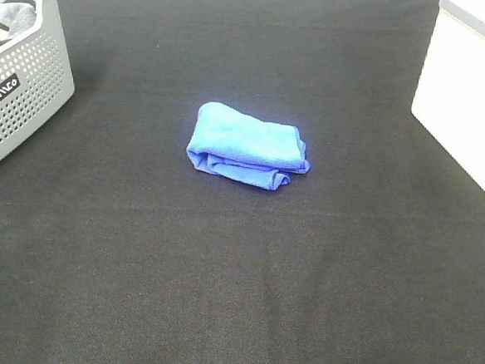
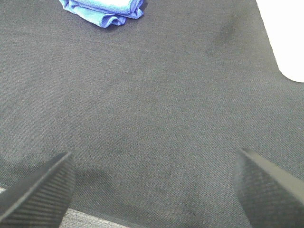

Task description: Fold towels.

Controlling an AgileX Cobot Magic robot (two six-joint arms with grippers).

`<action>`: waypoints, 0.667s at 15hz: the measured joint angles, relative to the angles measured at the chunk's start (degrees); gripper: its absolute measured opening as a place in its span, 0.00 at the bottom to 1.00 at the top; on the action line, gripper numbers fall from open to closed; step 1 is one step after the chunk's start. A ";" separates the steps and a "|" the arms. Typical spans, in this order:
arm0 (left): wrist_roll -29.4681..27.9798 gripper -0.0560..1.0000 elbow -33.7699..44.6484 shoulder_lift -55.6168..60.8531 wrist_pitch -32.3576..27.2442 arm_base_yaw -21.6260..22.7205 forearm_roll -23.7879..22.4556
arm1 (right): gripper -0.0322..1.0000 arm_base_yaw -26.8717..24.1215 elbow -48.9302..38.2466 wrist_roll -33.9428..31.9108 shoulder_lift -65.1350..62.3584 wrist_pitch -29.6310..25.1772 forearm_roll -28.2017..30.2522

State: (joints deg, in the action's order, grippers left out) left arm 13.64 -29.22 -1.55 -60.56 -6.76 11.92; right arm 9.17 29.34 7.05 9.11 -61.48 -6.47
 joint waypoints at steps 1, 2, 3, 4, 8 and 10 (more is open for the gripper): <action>0.00 0.79 0.00 0.00 0.00 0.00 0.00 | 0.85 0.00 0.00 0.00 0.00 0.00 0.00; 0.00 0.79 0.00 0.00 0.00 0.40 0.00 | 0.85 0.00 0.00 0.00 0.00 0.00 -0.06; 0.00 0.79 0.00 0.00 0.00 1.55 0.00 | 0.85 -0.34 0.00 0.00 0.00 0.00 -0.34; 0.00 0.79 0.00 0.00 0.00 3.27 0.00 | 0.85 -1.89 0.00 0.00 0.00 0.00 -1.03; 0.00 0.79 0.06 1.72 0.00 8.31 0.00 | 0.85 -9.74 0.00 0.00 -0.57 0.00 -1.66; 0.00 0.79 0.06 1.72 0.00 8.31 0.00 | 0.85 -9.85 0.00 0.00 -3.90 0.06 -1.89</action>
State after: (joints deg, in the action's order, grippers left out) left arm 13.64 -29.16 0.17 -60.56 1.55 11.92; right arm -0.69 29.34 7.05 5.21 -61.42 -8.37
